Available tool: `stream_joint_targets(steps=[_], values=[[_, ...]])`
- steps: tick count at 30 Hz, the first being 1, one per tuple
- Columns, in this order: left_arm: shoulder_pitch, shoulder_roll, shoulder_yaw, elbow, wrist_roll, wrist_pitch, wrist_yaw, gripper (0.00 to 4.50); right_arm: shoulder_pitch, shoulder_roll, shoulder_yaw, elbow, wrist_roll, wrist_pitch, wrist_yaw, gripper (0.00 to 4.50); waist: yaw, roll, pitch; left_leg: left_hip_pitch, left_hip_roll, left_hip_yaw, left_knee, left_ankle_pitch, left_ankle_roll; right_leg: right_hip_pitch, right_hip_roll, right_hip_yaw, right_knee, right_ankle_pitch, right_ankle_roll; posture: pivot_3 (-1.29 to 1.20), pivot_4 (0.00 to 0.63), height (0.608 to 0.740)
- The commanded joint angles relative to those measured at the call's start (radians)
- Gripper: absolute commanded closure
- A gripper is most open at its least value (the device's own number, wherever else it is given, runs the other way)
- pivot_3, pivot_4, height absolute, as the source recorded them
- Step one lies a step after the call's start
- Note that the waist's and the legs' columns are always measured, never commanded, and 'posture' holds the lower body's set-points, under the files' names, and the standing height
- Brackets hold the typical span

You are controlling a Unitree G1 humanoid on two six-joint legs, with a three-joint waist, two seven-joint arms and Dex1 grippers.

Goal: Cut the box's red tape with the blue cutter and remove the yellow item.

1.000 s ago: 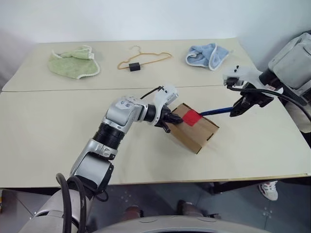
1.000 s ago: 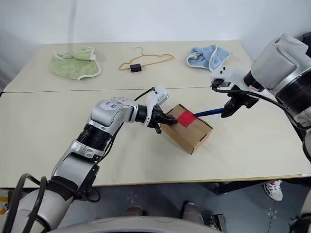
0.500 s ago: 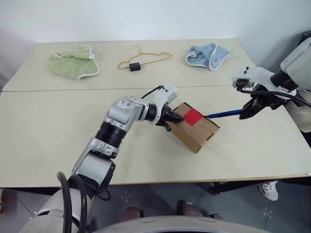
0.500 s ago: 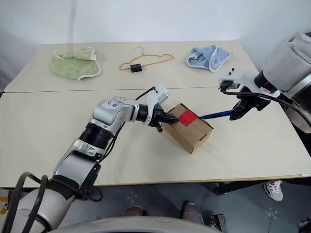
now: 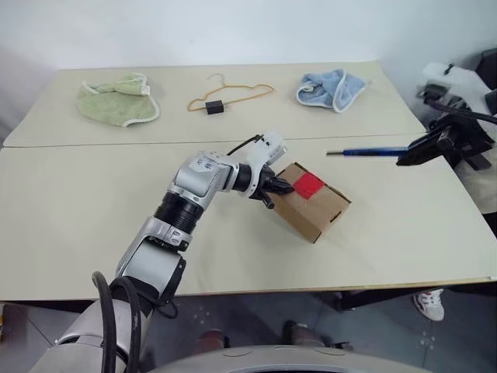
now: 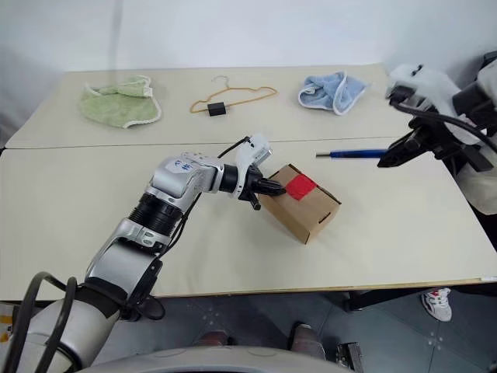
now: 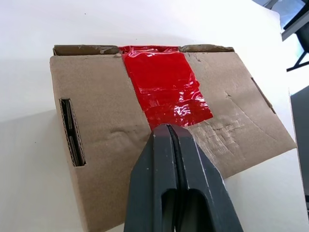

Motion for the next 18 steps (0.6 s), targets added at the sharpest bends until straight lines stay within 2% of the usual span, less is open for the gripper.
stream_joint_targets(steps=[1, 3, 5, 9, 13, 18], values=[[0.029, 0.018, -0.053, 0.072, 0.075, 0.023, 0.017, 4.5, 0.211, -0.025, -0.33, -0.082, 0.056, -0.047, -0.175, 4.35, 0.0, -0.002, -0.001, 0.0, 0.0, 0.0, 0.0, 0.0, 0.0, 0.0, 0.0, 0.0, 0.0, 0.0, 0.0, 0.0, 0.15, 0.74], [0.028, 0.022, -0.059, 0.068, 0.075, 0.027, 0.009, 4.5, 0.462, 0.001, -0.541, -0.158, 0.06, -0.124, -0.296, 4.35, 0.0, -0.004, -0.002, 0.0, 0.0, 0.0, -0.001, 0.0, 0.0, 0.001, 0.0, 0.0, -0.001, 0.0, 0.0, 0.0, 0.15, 0.74], [0.026, 0.027, -0.064, 0.064, 0.075, 0.032, 0.002, 4.5, 0.695, 0.077, -0.747, -0.229, 0.048, -0.217, -0.416, 4.35, -0.001, -0.006, -0.004, 0.001, 0.0, 0.0, -0.001, 0.0, 0.0, 0.002, 0.0, 0.0, -0.001, 0.001, 0.0, 0.0, 0.15, 0.74], [0.023, 0.036, -0.073, 0.06, 0.079, 0.033, -0.011, 4.5, 0.995, 0.238, -0.976, -0.314, 0.021, -0.353, -0.59, 4.35, -0.002, -0.002, -0.005, 0.003, 0.0, 0.002, 0.0, 0.0, 0.0, 0.002, 0.0, 0.001, 0.0, 0.001, 0.0, 0.0, 0.15, 0.74], [0.013, 0.04, -0.081, 0.06, 0.083, 0.035, -0.019, 4.5, 1.188, 0.445, -1.07, -0.294, -0.028, -0.514, -0.793, 4.35, -0.003, -0.003, -0.006, 0.005, 0.001, 0.003, -0.001, 0.001, 0.0, 0.002, 0.001, 0.003, 0.0, 0.002, 0.0, 0.0, 0.15, 0.74], [0.011, 0.042, -0.086, 0.057, 0.087, 0.035, -0.028, 4.5, 1.262, 0.549, -1.06, -0.297, -0.016, -0.553, -0.844, 4.35, -0.01, -0.001, -0.006, 0.01, 0.001, 0.004, -0.003, 0.001, 0.001, 0.006, 0.001, 0.004, -0.001, 0.002, 0.0, 0.0, 0.15, 0.74]])
